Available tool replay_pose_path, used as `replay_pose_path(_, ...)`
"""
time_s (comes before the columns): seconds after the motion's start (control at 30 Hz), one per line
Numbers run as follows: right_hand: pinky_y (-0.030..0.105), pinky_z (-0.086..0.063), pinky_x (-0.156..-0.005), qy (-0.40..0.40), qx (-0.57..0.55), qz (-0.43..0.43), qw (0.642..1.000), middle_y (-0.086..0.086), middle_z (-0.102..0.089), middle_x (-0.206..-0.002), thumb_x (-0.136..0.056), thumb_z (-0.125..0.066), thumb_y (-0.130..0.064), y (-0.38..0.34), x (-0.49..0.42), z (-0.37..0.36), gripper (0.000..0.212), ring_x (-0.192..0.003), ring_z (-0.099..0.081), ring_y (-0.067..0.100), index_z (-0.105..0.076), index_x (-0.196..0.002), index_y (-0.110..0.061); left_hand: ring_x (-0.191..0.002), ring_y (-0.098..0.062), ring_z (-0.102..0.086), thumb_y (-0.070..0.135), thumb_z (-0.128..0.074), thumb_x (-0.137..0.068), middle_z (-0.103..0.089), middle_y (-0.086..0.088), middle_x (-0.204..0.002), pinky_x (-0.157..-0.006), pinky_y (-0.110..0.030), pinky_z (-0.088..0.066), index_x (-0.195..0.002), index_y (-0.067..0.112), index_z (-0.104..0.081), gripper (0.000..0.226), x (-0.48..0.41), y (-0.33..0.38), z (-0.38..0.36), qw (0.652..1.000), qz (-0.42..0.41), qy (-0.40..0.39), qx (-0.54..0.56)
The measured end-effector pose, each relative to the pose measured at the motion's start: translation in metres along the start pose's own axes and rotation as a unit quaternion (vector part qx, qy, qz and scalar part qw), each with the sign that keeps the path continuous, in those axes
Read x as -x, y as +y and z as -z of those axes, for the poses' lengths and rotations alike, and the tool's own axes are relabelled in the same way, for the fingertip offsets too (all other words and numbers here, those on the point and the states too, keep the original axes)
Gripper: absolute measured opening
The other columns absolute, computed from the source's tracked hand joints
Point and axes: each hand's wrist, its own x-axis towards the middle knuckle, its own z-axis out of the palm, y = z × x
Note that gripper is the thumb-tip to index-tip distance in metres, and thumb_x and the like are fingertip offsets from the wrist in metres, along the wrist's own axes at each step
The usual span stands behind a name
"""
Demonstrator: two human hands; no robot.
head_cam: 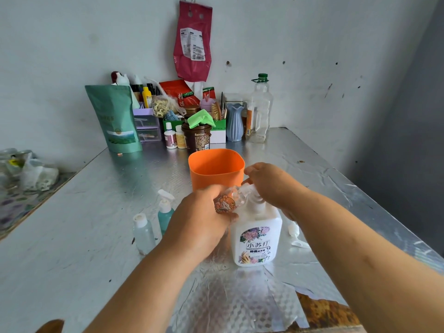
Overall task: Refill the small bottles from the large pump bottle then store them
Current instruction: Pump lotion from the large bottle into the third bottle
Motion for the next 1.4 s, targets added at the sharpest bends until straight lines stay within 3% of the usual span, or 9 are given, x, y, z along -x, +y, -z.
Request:
replay_pose_path(0.83,0.044,-0.046,-0.096,0.008,0.003,0.008,1.000,0.025,-0.057,-0.121,-0.100,-0.031,-0.007,-0.004,0.003,0.005,0.034,-0.113,-0.054,0.039,-0.054,-0.122,0.005,-0.100,-0.013,-0.066,0.027,-0.078,-0.079,-0.071,0.015,-0.107,-0.088,-0.037,-0.053,-0.119,0.038,-0.064,0.044,0.001,0.004,0.003,1.000,0.002,0.002,-0.008)
replay_pose_path(1.2,0.043,-0.047,-0.094,0.000,0.004,-0.005,1.000,0.026,-0.057,-0.121,-0.101,-0.029,-0.010,-0.007,0.002,0.008,0.036,-0.113,-0.055,0.039,-0.054,-0.120,0.005,-0.090,-0.010,-0.067,0.027,-0.078,-0.080,-0.073,0.013,-0.099,-0.084,-0.034,-0.053,-0.115,0.038,-0.065,0.039,0.002,0.006,0.005,1.000,0.013,-0.004,-0.008)
replay_pose_path(1.4,0.042,-0.047,-0.095,-0.006,0.011,-0.005,1.000,0.025,-0.058,-0.121,-0.101,-0.028,-0.014,-0.007,0.001,0.010,0.038,-0.113,-0.055,0.039,-0.055,-0.120,0.005,-0.097,-0.012,-0.066,0.028,-0.078,-0.079,-0.071,0.014,-0.107,-0.088,-0.036,-0.053,-0.120,0.039,-0.063,0.045,0.002,0.009,0.008,1.000,0.011,-0.004,-0.008)
